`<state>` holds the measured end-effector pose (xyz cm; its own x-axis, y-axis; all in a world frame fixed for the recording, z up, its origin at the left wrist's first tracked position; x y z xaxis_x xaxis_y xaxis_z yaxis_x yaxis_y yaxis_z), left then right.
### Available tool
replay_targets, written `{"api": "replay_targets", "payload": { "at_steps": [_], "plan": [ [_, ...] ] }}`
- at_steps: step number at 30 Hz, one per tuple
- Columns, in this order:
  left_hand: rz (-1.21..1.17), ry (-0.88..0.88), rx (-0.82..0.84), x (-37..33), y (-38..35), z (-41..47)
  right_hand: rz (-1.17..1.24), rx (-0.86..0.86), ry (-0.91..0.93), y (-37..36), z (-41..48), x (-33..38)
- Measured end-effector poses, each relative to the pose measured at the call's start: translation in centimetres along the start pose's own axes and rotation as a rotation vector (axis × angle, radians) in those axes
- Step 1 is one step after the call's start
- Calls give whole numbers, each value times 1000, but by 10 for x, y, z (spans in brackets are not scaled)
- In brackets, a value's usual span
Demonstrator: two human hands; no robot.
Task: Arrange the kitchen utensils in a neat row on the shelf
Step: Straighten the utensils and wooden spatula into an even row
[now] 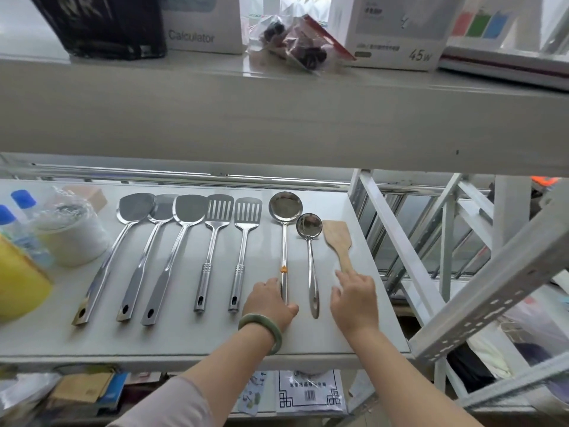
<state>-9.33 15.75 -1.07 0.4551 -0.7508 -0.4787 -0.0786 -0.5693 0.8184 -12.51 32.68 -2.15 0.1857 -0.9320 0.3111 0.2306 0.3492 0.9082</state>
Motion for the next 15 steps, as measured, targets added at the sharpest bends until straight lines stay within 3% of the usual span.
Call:
{"api": "replay_targets", "payload": {
  "at_steps": [4,15],
  "plan": [
    [49,-48,15,-5,-7,-1,-101,91,-64,6,-7,-25],
    [28,-73,30,-13,-10,-1,-92,55,-62,5,-13,-31]
  ]
}}
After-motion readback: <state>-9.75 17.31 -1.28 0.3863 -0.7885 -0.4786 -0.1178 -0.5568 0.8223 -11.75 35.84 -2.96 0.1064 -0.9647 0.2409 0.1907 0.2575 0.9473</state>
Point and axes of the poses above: each hand's wrist, its own z-axis towards the middle knuckle, its own y-axis out of the back of the hand, x = y × z, the point moved 4 cm from there along z, towards the middle knuckle, and after that the axes turned 8 degrees about y, right-handed, at the moved point
